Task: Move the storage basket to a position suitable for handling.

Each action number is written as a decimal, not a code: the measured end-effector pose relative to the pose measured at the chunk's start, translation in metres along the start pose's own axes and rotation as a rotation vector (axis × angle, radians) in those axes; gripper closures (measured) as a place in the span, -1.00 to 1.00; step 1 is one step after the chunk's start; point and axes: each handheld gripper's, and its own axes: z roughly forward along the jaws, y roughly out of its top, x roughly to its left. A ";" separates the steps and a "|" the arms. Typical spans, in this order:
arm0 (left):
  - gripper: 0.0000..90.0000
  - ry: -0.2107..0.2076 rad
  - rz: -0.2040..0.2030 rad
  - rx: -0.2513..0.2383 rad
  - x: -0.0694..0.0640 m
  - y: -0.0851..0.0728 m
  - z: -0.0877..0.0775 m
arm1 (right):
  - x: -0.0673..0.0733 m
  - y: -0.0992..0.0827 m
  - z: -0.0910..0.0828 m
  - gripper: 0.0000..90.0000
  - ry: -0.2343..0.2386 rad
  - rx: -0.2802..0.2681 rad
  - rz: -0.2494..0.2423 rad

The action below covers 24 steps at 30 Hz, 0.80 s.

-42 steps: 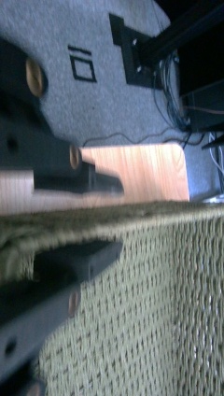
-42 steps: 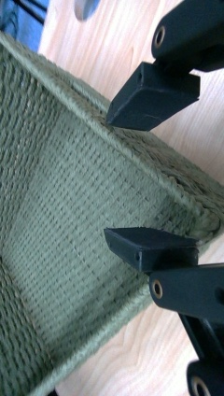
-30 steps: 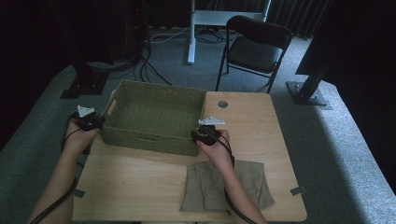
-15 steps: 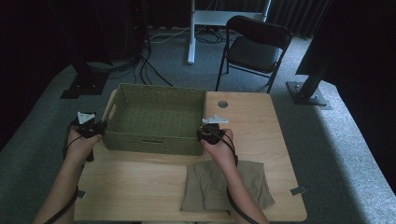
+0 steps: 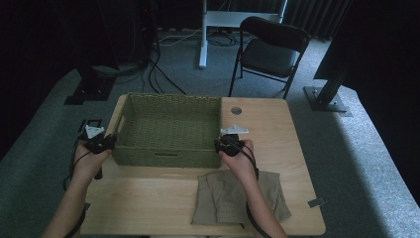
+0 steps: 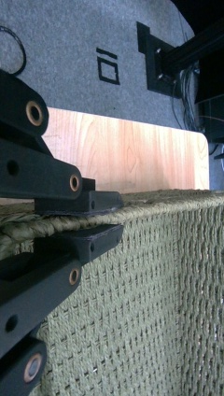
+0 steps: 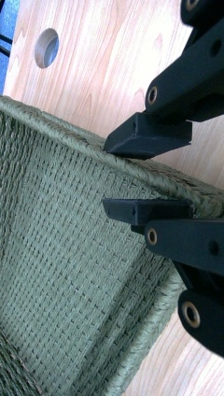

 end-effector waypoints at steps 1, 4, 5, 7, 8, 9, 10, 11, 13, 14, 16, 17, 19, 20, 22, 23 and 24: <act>0.87 -0.002 -0.010 0.000 -0.001 -0.001 -0.001 | 0.000 0.000 -0.001 0.53 -0.002 0.000 -0.003; 0.87 -0.007 -0.013 0.004 -0.003 -0.002 -0.003 | -0.002 -0.002 -0.002 0.54 -0.002 -0.003 -0.008; 0.86 -0.010 -0.011 0.008 -0.004 -0.003 -0.004 | -0.003 -0.003 -0.002 0.54 -0.002 -0.007 -0.010; 0.86 -0.010 -0.006 0.011 -0.005 -0.003 -0.005 | -0.005 -0.004 -0.003 0.54 0.003 -0.013 -0.007; 0.85 -0.012 -0.005 0.012 -0.005 -0.003 -0.006 | -0.005 -0.005 -0.003 0.54 0.005 -0.015 -0.006; 0.85 -0.013 -0.004 0.014 -0.005 -0.003 -0.006 | -0.006 -0.005 -0.003 0.53 0.004 -0.017 -0.007; 0.85 -0.015 -0.009 0.013 -0.005 -0.003 -0.006 | -0.006 -0.005 -0.003 0.53 0.004 -0.018 -0.008; 0.85 -0.020 -0.015 0.013 -0.004 -0.003 -0.006 | -0.006 -0.005 -0.003 0.53 0.005 -0.019 -0.008; 0.81 -0.049 -0.025 0.022 -0.001 -0.002 -0.006 | -0.007 -0.004 -0.003 0.43 0.008 -0.025 -0.009; 0.68 -0.076 -0.033 0.021 0.000 -0.001 -0.007 | -0.009 -0.004 -0.004 0.35 0.006 -0.042 0.007; 0.42 -0.095 -0.032 0.017 0.002 0.002 -0.007 | -0.015 -0.001 -0.007 0.18 0.006 -0.075 0.039; 0.35 -0.095 -0.038 0.007 0.003 0.004 -0.007 | -0.018 0.002 -0.008 0.16 0.007 -0.086 0.058; 0.35 -0.090 -0.050 -0.009 0.007 0.011 -0.008 | -0.022 0.009 -0.010 0.13 -0.004 -0.107 0.064; 0.29 -0.091 -0.047 -0.020 0.009 0.014 -0.008 | -0.023 0.013 -0.011 0.10 -0.006 -0.112 0.065; 0.19 -0.087 -0.043 -0.035 0.013 0.020 -0.006 | -0.025 0.021 -0.012 0.10 -0.005 -0.123 0.067; 0.11 -0.099 -0.045 -0.063 0.014 0.023 -0.004 | -0.026 0.025 -0.011 0.10 -0.011 -0.126 0.064; 0.04 -0.109 -0.063 -0.075 0.015 0.025 -0.001 | -0.026 0.029 -0.009 0.10 -0.015 -0.129 0.064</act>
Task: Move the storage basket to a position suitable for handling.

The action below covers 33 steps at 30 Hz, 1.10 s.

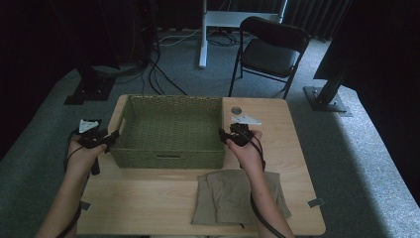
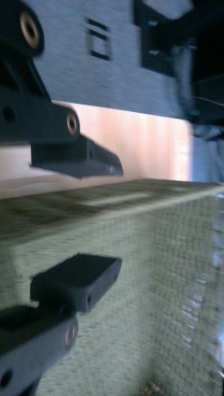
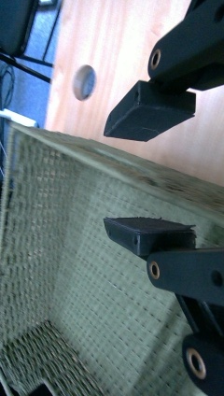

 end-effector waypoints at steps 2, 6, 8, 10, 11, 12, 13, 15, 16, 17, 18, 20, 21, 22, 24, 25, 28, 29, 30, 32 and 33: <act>0.01 0.014 0.026 -0.001 0.000 0.004 0.007 | 0.001 0.007 0.005 0.09 -0.025 -0.013 0.009; -0.03 0.026 0.068 0.007 -0.002 0.007 0.025 | 0.003 0.014 0.019 0.06 -0.064 -0.043 0.026; -0.05 0.036 0.102 0.022 -0.004 0.006 0.032 | 0.003 0.013 0.028 0.06 -0.084 -0.032 0.035; -0.05 0.037 0.102 0.041 -0.007 0.003 0.039 | 0.003 0.009 0.039 0.07 -0.088 -0.004 0.047; -0.05 0.031 0.094 0.046 -0.008 0.001 0.042 | 0.003 0.005 0.043 0.08 -0.092 0.005 0.052; -0.05 0.034 0.096 0.050 -0.009 -0.001 0.044 | 0.003 0.002 0.047 0.08 -0.088 0.016 0.057; -0.05 0.045 0.122 0.065 -0.010 -0.003 0.045 | 0.004 -0.001 0.050 0.10 -0.089 0.030 0.054; -0.03 0.068 0.169 0.076 -0.010 -0.007 0.048 | 0.007 -0.007 0.055 0.13 -0.079 0.053 0.057; 0.01 0.074 0.167 0.076 -0.010 -0.008 0.048 | 0.009 -0.009 0.057 0.18 -0.083 0.065 0.047; 0.06 0.081 0.154 0.075 -0.009 -0.009 0.048 | 0.011 -0.010 0.059 0.21 -0.093 0.081 0.035; 0.11 0.088 0.146 0.073 -0.009 -0.010 0.048 | 0.013 -0.012 0.061 0.22 -0.099 0.097 0.032; 0.25 0.103 0.136 0.075 -0.008 -0.011 0.048 | 0.015 -0.013 0.064 0.33 -0.111 0.114 0.038; 0.35 0.105 0.144 0.084 -0.008 -0.013 0.049 | 0.015 -0.013 0.064 0.39 -0.129 0.123 0.035; 0.45 0.106 0.147 0.092 -0.008 -0.014 0.050 | 0.016 -0.013 0.065 0.41 -0.142 0.125 0.035; 0.61 0.105 0.111 0.106 -0.006 -0.016 0.051 | 0.017 -0.014 0.066 0.52 -0.178 0.126 0.030; 0.62 0.100 0.095 0.104 -0.005 -0.016 0.051 | 0.017 -0.015 0.067 0.59 -0.179 0.130 0.038; 0.68 0.093 0.101 0.109 -0.006 -0.016 0.051 | 0.016 -0.016 0.068 0.72 -0.195 0.133 0.051; 0.70 0.090 0.102 0.111 -0.006 -0.016 0.051 | 0.016 -0.015 0.068 0.73 -0.198 0.136 0.054; 0.70 0.088 0.091 0.111 -0.006 -0.016 0.051 | 0.016 -0.015 0.068 0.74 -0.199 0.140 0.056; 0.71 0.083 0.082 0.111 -0.006 -0.016 0.051 | 0.016 -0.014 0.068 0.74 -0.197 0.147 0.054; 0.72 0.083 0.079 0.111 -0.006 -0.016 0.052 | 0.015 -0.014 0.068 0.74 -0.194 0.149 0.054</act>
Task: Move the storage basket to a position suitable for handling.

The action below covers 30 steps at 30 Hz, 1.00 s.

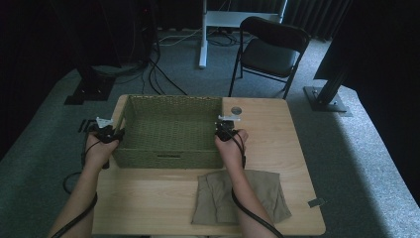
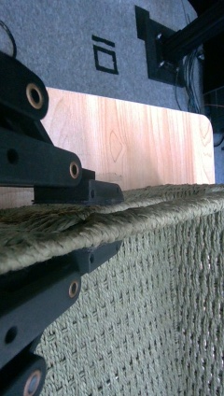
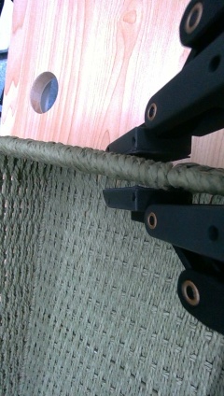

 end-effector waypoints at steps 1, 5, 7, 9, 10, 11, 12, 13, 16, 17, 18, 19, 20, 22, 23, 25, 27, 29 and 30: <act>0.72 0.001 0.004 0.001 0.000 0.000 0.000 | 0.000 0.000 0.000 0.74 0.001 -0.001 -0.001; 0.74 0.000 0.013 0.001 -0.003 0.001 0.002 | -0.002 0.000 0.001 0.74 -0.006 -0.002 -0.016; 0.77 -0.008 0.007 0.004 -0.006 0.002 0.002 | -0.004 0.001 0.001 0.75 -0.008 0.002 -0.020; 0.78 -0.007 0.008 0.006 -0.010 0.003 0.004 | -0.008 0.001 0.001 0.75 -0.009 0.002 -0.024; 0.78 -0.006 0.011 0.007 -0.012 0.003 0.004 | -0.010 0.001 0.001 0.75 -0.009 0.001 -0.020; 0.78 -0.005 0.013 0.006 -0.015 0.004 0.005 | -0.013 0.001 0.001 0.75 -0.007 0.000 -0.018; 0.78 -0.006 0.014 0.006 -0.017 0.004 0.006 | -0.015 0.001 0.001 0.75 -0.005 -0.001 -0.014; 0.78 -0.008 0.013 0.004 -0.019 0.004 0.006 | -0.018 0.001 0.001 0.75 -0.005 -0.002 -0.013; 0.78 -0.011 0.015 0.006 -0.025 0.006 0.008 | -0.024 0.001 0.001 0.74 -0.005 -0.002 -0.015; 0.78 -0.012 0.016 0.008 -0.026 0.006 0.009 | -0.026 0.001 0.001 0.75 -0.007 -0.002 -0.014; 0.78 -0.012 0.018 0.009 -0.028 0.007 0.010 | -0.028 0.000 0.000 0.75 -0.007 -0.001 -0.016; 0.78 -0.014 0.014 0.009 -0.031 0.007 0.010 | -0.030 0.000 0.000 0.75 -0.009 -0.002 -0.017; 0.78 -0.017 0.016 0.010 -0.033 0.008 0.011 | -0.033 0.000 0.000 0.74 -0.009 -0.002 -0.019; 0.78 -0.025 0.011 0.010 -0.038 0.009 0.013 | -0.038 0.000 -0.001 0.74 -0.012 0.000 -0.016; 0.78 -0.026 0.012 0.009 -0.041 0.010 0.014 | -0.041 0.000 -0.001 0.74 -0.012 0.000 -0.016; 0.79 -0.029 0.016 0.010 -0.046 0.011 0.016 | -0.046 -0.001 -0.002 0.74 -0.014 0.000 -0.012; 0.78 -0.030 0.017 0.014 -0.051 0.012 0.017 | -0.051 -0.001 -0.002 0.74 -0.015 0.000 -0.007; 0.79 -0.033 0.023 0.018 -0.056 0.014 0.019 | -0.057 -0.002 -0.003 0.74 -0.014 -0.002 -0.005; 0.78 -0.036 0.021 0.017 -0.058 0.015 0.021 | -0.060 -0.002 -0.003 0.74 -0.015 -0.002 -0.002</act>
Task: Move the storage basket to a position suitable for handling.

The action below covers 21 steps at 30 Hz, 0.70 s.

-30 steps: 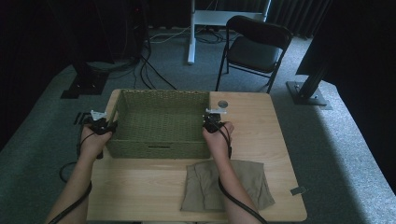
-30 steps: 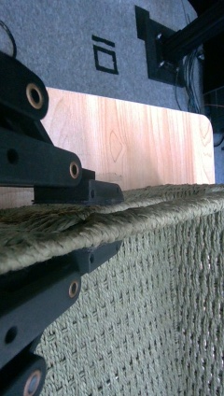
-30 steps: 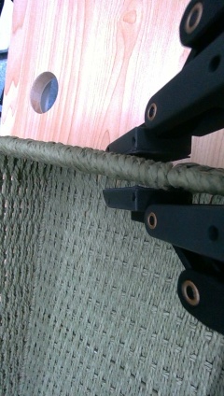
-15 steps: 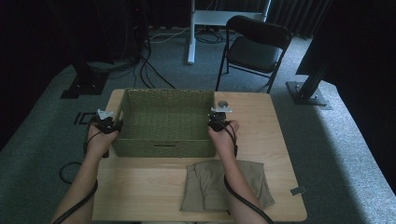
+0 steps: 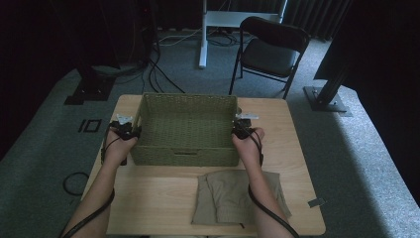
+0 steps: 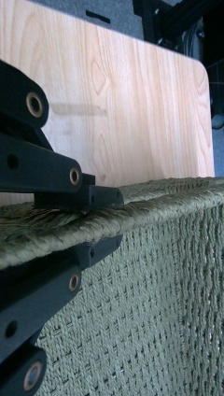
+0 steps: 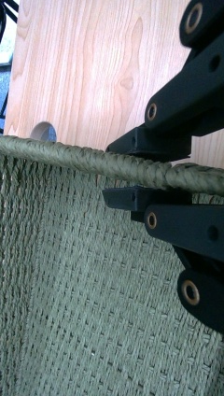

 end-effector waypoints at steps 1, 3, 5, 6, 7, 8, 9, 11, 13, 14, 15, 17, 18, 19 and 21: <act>0.79 -0.003 0.000 -0.002 -0.002 0.001 0.001 | -0.003 0.000 0.000 0.74 -0.004 0.000 -0.002; 0.78 -0.006 0.003 -0.002 -0.006 0.002 0.003 | -0.007 -0.001 -0.002 0.74 -0.009 0.002 -0.003; 0.78 -0.007 0.007 0.003 -0.011 0.003 0.004 | -0.011 -0.002 -0.003 0.74 -0.016 0.001 -0.004; 0.79 -0.008 0.008 0.001 -0.013 0.003 0.005 | -0.013 -0.002 -0.003 0.74 -0.017 0.002 -0.003; 0.78 -0.011 0.009 0.004 -0.015 0.004 0.005 | -0.015 -0.003 -0.004 0.74 -0.019 0.003 -0.001; 0.78 -0.011 0.009 0.003 -0.017 0.004 0.006 | -0.017 -0.003 -0.004 0.74 -0.022 0.004 -0.002; 0.78 -0.013 0.012 0.008 -0.020 0.005 0.006 | -0.020 -0.004 -0.005 0.74 -0.021 0.004 0.001; 0.79 -0.015 0.010 0.005 -0.025 0.005 0.008 | -0.025 -0.004 -0.006 0.73 -0.027 0.006 0.003; 0.78 -0.018 0.014 0.007 -0.030 0.006 0.009 | -0.030 -0.005 -0.006 0.73 -0.029 0.009 0.005; 0.78 -0.020 0.016 0.010 -0.032 0.007 0.010 | -0.032 -0.005 -0.007 0.73 -0.030 0.010 0.005; 0.78 -0.022 0.018 0.010 -0.035 0.008 0.010 | -0.035 -0.005 -0.007 0.73 -0.033 0.012 0.003; 0.78 -0.023 0.021 0.010 -0.039 0.009 0.012 | -0.040 -0.006 -0.008 0.73 -0.033 0.014 0.010; 0.78 -0.026 0.023 0.011 -0.041 0.009 0.013 | -0.042 -0.006 -0.008 0.73 -0.034 0.014 0.010; 0.78 -0.027 0.024 0.010 -0.044 0.010 0.014 | -0.044 -0.006 -0.008 0.73 -0.038 0.014 0.008; 0.78 -0.028 0.024 0.012 -0.048 0.011 0.015 | -0.048 -0.007 -0.009 0.73 -0.046 0.016 0.003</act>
